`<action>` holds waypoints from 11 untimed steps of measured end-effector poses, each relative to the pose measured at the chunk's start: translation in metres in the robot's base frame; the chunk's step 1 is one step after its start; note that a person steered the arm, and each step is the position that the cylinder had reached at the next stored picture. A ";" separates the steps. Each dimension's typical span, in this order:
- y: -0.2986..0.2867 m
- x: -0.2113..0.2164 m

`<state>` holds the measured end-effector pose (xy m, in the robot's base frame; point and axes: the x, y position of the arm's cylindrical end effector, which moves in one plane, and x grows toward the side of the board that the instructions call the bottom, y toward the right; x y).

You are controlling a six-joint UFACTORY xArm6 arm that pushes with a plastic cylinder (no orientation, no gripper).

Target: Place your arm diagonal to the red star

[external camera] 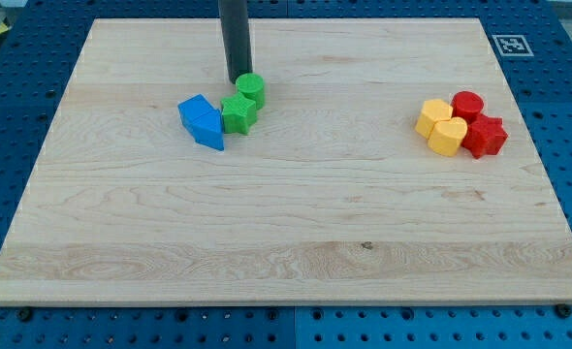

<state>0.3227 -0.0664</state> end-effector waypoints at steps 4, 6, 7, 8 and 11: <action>0.061 0.000; 0.101 -0.002; 0.179 -0.002; 0.259 -0.002; 0.326 0.078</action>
